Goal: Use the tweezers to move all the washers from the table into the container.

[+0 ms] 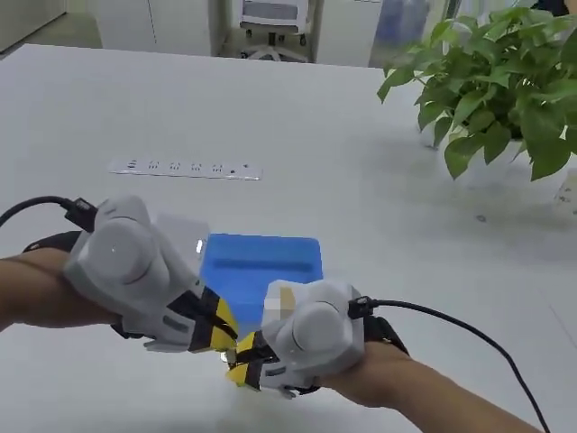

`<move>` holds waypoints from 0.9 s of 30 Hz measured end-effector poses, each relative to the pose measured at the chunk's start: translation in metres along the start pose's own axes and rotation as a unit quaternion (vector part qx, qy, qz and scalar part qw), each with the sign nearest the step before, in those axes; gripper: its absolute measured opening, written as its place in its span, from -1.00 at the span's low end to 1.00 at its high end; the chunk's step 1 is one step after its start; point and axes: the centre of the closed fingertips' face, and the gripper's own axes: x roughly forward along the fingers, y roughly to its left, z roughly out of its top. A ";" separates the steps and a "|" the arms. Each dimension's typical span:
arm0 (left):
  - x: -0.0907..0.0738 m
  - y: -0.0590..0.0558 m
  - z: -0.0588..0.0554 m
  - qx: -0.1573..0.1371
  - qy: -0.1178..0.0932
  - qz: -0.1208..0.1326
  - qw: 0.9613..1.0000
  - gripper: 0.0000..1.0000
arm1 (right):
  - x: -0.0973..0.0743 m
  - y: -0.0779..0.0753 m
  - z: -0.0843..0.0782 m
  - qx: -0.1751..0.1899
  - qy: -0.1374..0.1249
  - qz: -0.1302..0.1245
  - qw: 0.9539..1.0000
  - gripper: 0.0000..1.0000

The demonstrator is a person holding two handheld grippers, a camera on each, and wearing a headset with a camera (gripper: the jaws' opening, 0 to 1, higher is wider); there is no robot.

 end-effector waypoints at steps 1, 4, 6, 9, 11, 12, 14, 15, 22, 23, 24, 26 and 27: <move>-0.001 0.000 0.001 -0.001 0.000 0.000 1.000 -0.87 | -0.001 0.000 0.001 -0.001 0.000 0.001 1.000 -0.81; -0.004 0.000 0.002 -0.002 0.000 0.001 1.000 -0.87 | -0.003 0.000 0.002 -0.004 0.003 0.001 1.000 -0.81; -0.006 0.000 0.003 -0.003 0.000 0.002 1.000 -0.87 | -0.005 0.000 0.004 -0.005 0.004 0.001 1.000 -0.81; -0.009 0.001 0.004 -0.004 0.001 0.003 1.000 -0.87 | -0.007 -0.001 0.006 -0.007 0.003 0.002 1.000 -0.81; -0.012 0.002 0.006 -0.004 0.001 0.004 1.000 -0.87 | -0.009 -0.003 0.009 -0.007 0.003 0.001 1.000 -0.81; -0.013 0.002 0.006 -0.004 0.002 0.004 1.000 -0.87 | -0.010 -0.003 0.010 -0.009 0.003 0.000 1.000 -0.81; -0.015 0.004 0.007 -0.002 0.002 0.005 1.000 -0.87 | -0.012 -0.005 0.012 -0.012 0.004 0.000 1.000 -0.81; -0.016 0.005 0.008 -0.002 0.002 0.006 1.000 -0.87 | -0.013 -0.006 0.013 -0.013 0.004 0.000 1.000 -0.81; -0.023 0.008 0.012 0.002 0.003 0.008 1.000 -0.87 | -0.016 -0.011 0.019 -0.016 0.008 -0.001 1.000 -0.81; -0.024 0.009 0.013 0.003 0.002 0.009 1.000 -0.87 | -0.017 -0.012 0.021 -0.017 0.008 -0.001 1.000 -0.81; -0.026 0.010 0.013 0.004 0.002 0.009 1.000 -0.87 | -0.018 -0.013 0.021 -0.017 0.008 -0.001 1.000 -0.81; -0.029 0.012 0.015 0.005 0.003 0.009 1.000 -0.87 | -0.019 -0.015 0.024 -0.019 0.008 -0.002 1.000 -0.81; -0.030 0.013 0.015 0.006 0.003 0.010 1.000 -0.87 | -0.020 -0.016 0.025 -0.019 0.007 -0.002 1.000 -0.81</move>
